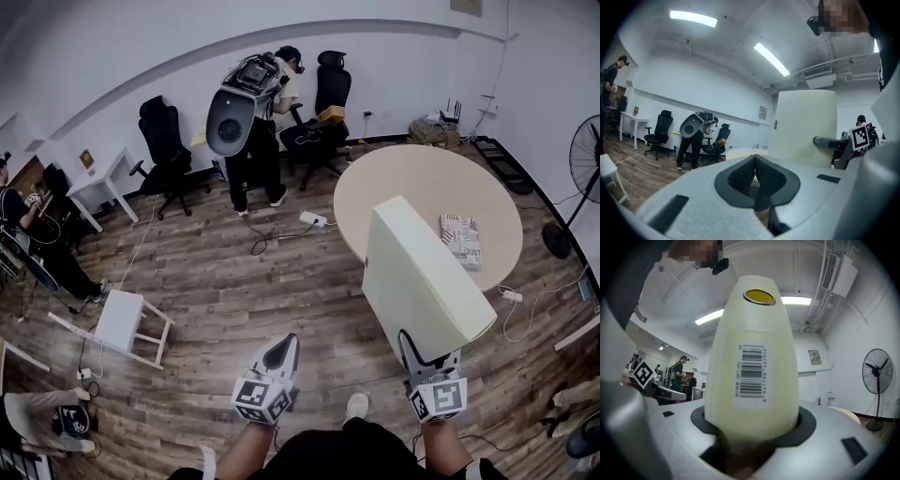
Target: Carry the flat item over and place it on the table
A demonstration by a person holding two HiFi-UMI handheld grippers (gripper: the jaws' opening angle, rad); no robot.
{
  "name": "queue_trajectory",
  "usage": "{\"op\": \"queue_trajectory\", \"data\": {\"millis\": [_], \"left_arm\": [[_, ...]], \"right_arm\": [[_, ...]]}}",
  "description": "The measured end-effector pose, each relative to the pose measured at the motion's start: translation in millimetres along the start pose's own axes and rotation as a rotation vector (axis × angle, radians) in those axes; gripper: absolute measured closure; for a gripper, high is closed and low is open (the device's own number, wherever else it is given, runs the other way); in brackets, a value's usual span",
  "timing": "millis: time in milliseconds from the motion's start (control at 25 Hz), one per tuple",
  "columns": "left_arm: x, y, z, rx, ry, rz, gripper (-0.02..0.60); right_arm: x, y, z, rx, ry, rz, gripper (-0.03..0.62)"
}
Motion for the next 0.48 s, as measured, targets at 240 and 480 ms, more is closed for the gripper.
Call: {"op": "queue_trajectory", "data": {"millis": [240, 480], "left_arm": [[-5, 63, -13, 0.004, 0.003, -0.018, 0.577], [-11, 106, -22, -0.001, 0.001, -0.019, 0.577]], "right_arm": [[10, 51, 37, -0.013, 0.007, -0.019, 0.307], [14, 87, 61, -0.026, 0.020, -0.026, 0.307]]}}
Point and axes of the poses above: the fingertips, and each gripper's own axes: y forward along the fingers, z to its right, x out of its underside, the point moved 1 cm from there along -y, backward along the fingers, and after that the axes turned 14 degrees about x, right-handed, at the moved point
